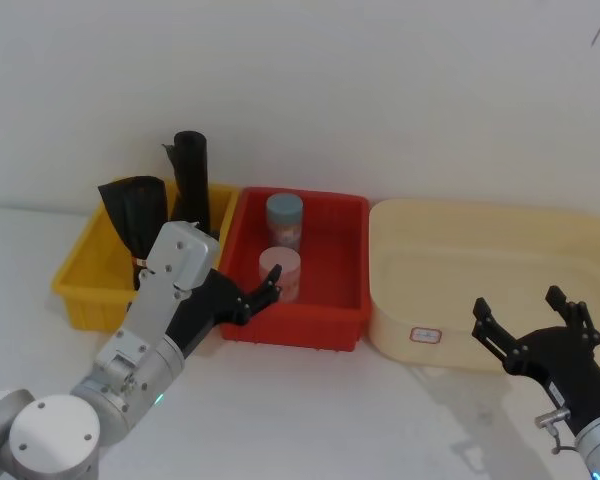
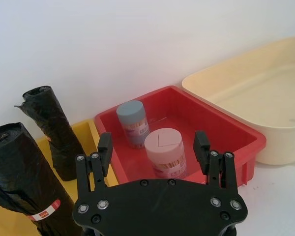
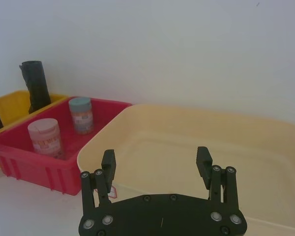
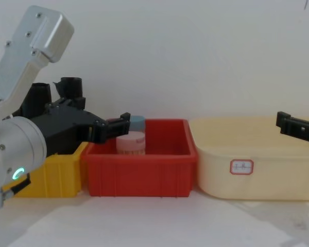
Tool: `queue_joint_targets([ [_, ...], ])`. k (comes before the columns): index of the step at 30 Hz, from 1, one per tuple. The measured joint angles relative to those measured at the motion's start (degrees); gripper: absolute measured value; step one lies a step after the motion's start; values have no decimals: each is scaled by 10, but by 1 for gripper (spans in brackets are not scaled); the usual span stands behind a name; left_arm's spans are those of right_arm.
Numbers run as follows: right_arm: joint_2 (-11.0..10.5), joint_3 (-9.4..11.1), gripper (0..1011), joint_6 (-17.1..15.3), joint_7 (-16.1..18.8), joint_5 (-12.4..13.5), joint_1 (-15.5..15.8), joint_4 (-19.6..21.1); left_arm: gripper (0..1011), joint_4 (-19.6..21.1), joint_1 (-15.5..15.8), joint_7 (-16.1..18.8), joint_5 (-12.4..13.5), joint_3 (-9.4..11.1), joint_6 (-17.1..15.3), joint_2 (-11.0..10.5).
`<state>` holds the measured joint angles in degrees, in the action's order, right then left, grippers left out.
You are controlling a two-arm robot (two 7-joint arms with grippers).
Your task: Pick up the garbage bag with the one hand and transfer it to the other hand.
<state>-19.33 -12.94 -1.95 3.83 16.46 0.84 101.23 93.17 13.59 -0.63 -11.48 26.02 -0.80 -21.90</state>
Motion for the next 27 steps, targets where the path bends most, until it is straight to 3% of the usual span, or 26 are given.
queue_joint_targets([
  [27, 0, 0, 1001, 0, 0, 0, 0, 0, 1001, 0, 0, 0, 0, 0, 0, 0],
])
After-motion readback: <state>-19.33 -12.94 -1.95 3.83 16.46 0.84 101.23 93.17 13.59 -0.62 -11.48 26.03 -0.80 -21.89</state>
